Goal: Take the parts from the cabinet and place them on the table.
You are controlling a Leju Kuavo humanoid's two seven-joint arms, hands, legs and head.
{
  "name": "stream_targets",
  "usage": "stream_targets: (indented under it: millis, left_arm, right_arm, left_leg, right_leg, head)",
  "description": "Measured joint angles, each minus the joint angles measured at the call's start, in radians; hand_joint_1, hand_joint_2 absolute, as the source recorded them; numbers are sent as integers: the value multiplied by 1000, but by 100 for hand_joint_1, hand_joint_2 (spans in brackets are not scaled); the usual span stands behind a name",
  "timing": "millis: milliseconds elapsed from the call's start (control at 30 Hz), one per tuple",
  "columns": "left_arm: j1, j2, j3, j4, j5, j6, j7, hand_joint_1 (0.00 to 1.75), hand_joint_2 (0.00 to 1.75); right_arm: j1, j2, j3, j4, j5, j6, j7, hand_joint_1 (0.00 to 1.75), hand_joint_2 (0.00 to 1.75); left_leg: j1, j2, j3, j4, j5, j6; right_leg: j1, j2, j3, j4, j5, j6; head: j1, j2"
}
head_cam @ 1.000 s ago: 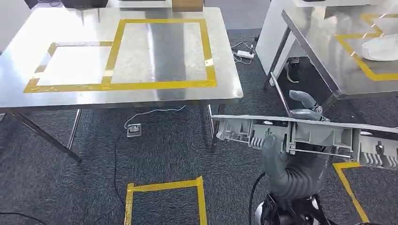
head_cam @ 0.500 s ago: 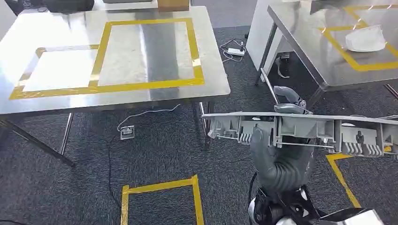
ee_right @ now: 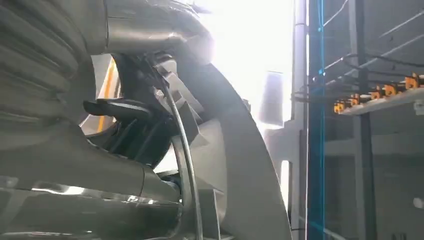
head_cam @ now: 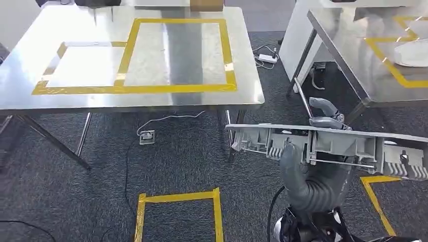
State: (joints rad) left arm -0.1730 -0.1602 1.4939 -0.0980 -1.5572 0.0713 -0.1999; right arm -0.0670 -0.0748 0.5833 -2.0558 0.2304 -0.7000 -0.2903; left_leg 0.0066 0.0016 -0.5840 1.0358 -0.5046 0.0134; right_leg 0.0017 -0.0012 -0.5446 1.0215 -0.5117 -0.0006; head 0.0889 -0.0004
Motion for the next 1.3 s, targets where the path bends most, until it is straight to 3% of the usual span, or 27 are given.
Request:
stream_targets:
  millis: [100, 133, 167, 200, 233, 267, 333, 533, 1300]
  left_arm:
    - [0, -1, 0, 0, -1, -2, 3, 0, 175]
    - [-1, -1, 0, 0, -1, -3, 3, 0, 175]
    - [-1, 0, 0, 0, -2, -3, 3, 0, 175]
    - [-1, 0, 0, 0, -2, -3, 3, 0, 175]
    - [-1, 0, 0, 0, -2, -4, 4, 0, 175]
    - [0, 0, 0, 1, -2, -4, 5, 0, 175]
    - [0, 0, 0, 1, -2, -4, 7, 0, 175]
    - [0, 1, 0, 0, -2, -5, 12, 0, 175]
    - [0, 1, 1, 0, -11, -5, 15, 0, 175]
  right_arm:
    - [-1, -1, 0, 0, 0, 0, 0, 175, 175]
    - [-2, -1, 0, 0, 1, 0, 0, 175, 175]
    - [-2, -1, 0, 0, 1, 0, 0, 175, 175]
    - [-2, -1, 0, 0, 1, 0, 0, 175, 175]
    - [-2, -1, 0, 0, 1, 0, 0, 175, 175]
    - [-1, -2, 0, 0, 1, 0, 0, 175, 175]
    - [-1, -2, 1, 0, 1, 0, 0, 175, 175]
    - [0, -4, 1, 0, 0, 0, 0, 175, 175]
    - [6, -4, 0, 0, -11, 0, -8, 175, 175]
  left_leg:
    - [5, 3, -5, -6, 10, -17]
    - [-1, 2, -3, -7, 8, -24]
    - [-2, 2, -3, -1, 0, -23]
    - [-3, 4, 3, -28, 14, 14]
    - [-4, 4, 8, -24, 1, 27]
    - [-3, 3, 9, -24, 14, 15]
    - [-1, 2, 11, -29, 15, 3]
    - [0, 2, 12, -31, 15, -9]
    - [-6, 0, 10, -31, 13, -8]
  right_leg:
    - [3, 2, -2, -10, -2, -7]
    - [-2, 0, 2, -28, 8, -13]
    - [1, -5, 7, -35, 8, -3]
    - [-4, 1, 8, -37, 10, 20]
    - [-1, 0, 9, -37, 9, 13]
    - [-1, -1, 11, -37, 8, 11]
    - [0, -1, 11, -35, 8, 10]
    - [1, -1, 11, -32, 5, 4]
    - [-5, -2, 13, -38, 4, 5]
  head:
    - [2, 0]
    - [2, 0]
    - [-4, 0]
    - [-16, 0]
    - [-22, 0]
    - [-25, 0]
    - [-37, 0]
    - [-45, 0]
    - [-41, 0]
